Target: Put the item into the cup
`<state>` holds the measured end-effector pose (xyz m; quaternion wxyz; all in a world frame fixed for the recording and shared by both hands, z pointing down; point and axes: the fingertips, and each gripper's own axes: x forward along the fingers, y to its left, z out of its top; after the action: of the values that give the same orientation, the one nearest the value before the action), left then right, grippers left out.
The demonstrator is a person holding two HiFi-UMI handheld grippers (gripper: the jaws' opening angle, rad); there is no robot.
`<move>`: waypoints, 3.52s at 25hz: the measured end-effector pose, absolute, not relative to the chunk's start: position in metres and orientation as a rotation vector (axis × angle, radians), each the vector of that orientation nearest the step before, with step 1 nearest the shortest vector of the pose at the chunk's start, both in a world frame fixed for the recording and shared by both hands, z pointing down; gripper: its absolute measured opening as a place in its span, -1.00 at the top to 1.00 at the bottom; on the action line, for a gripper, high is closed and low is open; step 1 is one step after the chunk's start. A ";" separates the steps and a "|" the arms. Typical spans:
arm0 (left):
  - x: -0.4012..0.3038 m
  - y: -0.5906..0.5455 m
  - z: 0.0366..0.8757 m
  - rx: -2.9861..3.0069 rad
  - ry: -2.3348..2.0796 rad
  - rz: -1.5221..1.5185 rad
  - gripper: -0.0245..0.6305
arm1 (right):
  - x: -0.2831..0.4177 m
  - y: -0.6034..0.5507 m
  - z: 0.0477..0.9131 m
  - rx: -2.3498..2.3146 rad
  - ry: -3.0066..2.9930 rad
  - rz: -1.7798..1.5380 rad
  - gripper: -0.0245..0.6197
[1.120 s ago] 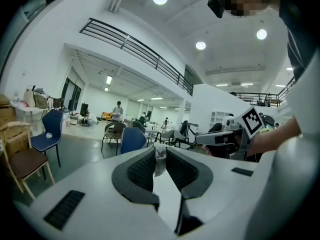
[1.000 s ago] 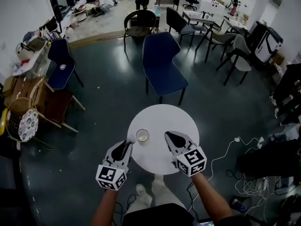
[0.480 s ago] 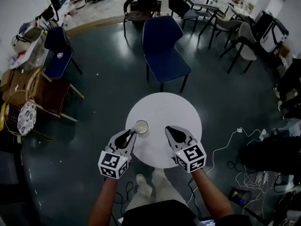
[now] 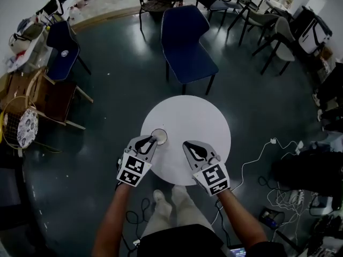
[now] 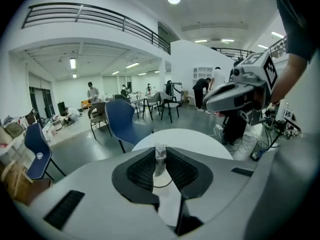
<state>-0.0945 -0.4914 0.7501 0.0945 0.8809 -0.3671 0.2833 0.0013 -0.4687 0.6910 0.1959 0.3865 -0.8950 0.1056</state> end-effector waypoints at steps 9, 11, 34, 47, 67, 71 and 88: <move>-0.086 -0.511 0.804 2.636 -0.940 1.183 0.70 | -0.005 -0.469 0.713 1.024 -2.490 0.268 0.87; -0.084 -0.515 0.813 2.627 -0.920 1.187 0.70 | -0.007 -0.469 0.719 1.020 -2.489 0.279 0.87; -0.075 -0.529 0.855 2.543 -0.929 1.219 0.59 | 0.011 -0.471 0.763 1.020 -2.470 0.394 0.87; -0.077 -0.509 0.794 2.591 -0.987 1.124 0.64 | 0.010 -0.461 0.724 1.055 -2.504 0.353 0.87; -0.103 -0.454 0.661 2.680 -1.157 0.891 0.86 | -0.016 -0.435 0.610 1.115 -2.577 0.197 0.87; -0.113 -0.442 0.636 2.677 -1.192 0.807 0.87 | -0.022 -0.429 0.589 1.137 -2.594 0.204 0.88; -0.149 -0.363 0.540 2.665 -1.336 0.419 0.88 | -0.035 -0.383 0.512 1.283 -2.681 0.259 0.87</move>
<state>-0.1490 -0.3625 0.5399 0.0654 0.8834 -0.4428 0.1387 -0.0346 -0.3829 0.5118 0.0791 0.4288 -0.8957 0.0865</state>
